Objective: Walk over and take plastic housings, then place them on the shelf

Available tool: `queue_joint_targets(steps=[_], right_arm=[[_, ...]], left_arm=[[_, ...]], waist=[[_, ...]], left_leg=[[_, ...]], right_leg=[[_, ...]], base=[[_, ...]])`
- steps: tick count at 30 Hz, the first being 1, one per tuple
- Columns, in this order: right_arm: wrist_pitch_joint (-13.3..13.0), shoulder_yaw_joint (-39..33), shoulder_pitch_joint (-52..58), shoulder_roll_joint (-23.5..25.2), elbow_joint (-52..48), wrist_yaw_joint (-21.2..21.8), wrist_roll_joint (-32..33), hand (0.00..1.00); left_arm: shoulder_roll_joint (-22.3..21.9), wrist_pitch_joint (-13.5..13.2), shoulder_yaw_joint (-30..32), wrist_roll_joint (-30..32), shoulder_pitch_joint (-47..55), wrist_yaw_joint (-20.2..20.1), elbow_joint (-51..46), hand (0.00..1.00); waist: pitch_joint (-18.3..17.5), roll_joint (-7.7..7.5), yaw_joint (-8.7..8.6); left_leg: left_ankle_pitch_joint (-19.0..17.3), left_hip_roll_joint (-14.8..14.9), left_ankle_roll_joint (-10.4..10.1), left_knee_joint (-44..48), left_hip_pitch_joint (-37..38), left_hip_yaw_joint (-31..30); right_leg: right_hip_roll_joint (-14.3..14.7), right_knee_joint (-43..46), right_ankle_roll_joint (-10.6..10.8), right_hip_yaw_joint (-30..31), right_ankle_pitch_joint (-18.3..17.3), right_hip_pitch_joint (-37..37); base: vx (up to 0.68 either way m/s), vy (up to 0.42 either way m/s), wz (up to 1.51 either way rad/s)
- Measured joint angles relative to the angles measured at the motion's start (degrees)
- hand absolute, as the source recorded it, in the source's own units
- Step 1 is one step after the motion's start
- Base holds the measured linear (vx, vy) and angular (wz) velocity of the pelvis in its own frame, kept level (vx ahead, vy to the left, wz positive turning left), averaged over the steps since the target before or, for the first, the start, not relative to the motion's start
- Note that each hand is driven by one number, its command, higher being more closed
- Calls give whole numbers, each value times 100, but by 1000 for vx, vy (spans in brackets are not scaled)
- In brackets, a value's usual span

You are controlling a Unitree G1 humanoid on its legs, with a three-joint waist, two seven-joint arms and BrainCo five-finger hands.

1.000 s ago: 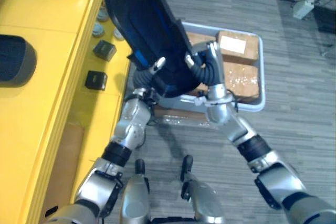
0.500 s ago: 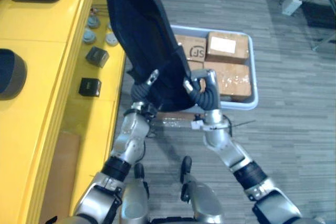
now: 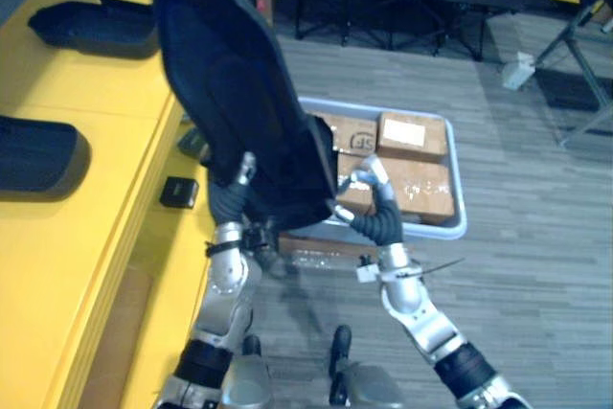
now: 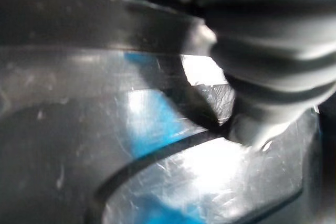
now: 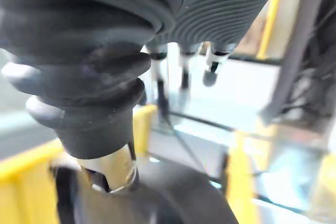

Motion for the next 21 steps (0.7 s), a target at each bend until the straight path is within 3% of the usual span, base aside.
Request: queue_joint_targets(steps=[2, 6, 9, 14, 18, 21], right_arm=[[-117, -254, 20, 3, -133, 273, 591, 0], [-358, -960, 341, 64, -554, 1487, 2675, 0], [-436, -1656, 884, 202, -733, 1822, 3253, 0], [-397, -2612, 1807, 528, -448, 1834, 3520, 0], [-225, -3040, 2641, 880, 115, 1606, 3520, 0], [-121, -3161, 3022, 1091, 395, 1824, 3906, 0]], left_arm=[[-6, 10, 121, 342, 118, 175, -89, 100], [-16, 22, 338, 775, 285, 363, -152, 100], [-18, 14, 410, 910, 451, 374, -401, 100], [-89, -191, 736, 790, 904, 258, -642, 100], [-261, -263, 807, 140, 1450, -172, -1074, 100], [-366, -273, 853, -113, 1844, -466, -1161, 100]], waist=[[-43, 42, 4], [-127, 52, 5], [-134, 50, -56], [-399, 152, -197], [-447, 237, -282], [-459, 255, -378]], left_leg=[[-16, 3, -3, -1, 89, 2], [-46, 7, -3, -7, 144, 66], [-72, 6, 0, -8, 146, 118], [-114, 19, 8, -85, 150, 303], [-173, 35, 23, -130, 238, 435], [-188, 24, 27, -131, 251, 442]], right_leg=[[5, -6, 4, 1, -3, 87], [6, -58, 9, 67, -32, 102], [-2, -59, 7, 99, -32, 75], [12, -60, 44, 282, 7, -70], [33, -63, 59, 459, 18, -110], [23, -63, 65, 475, -1, -100]], base=[[0, 0, 0], [-25, 13, -7], [-12, 22, -9], [32, 19, -18], [11, 24, -23], [-16, 11, -3]])
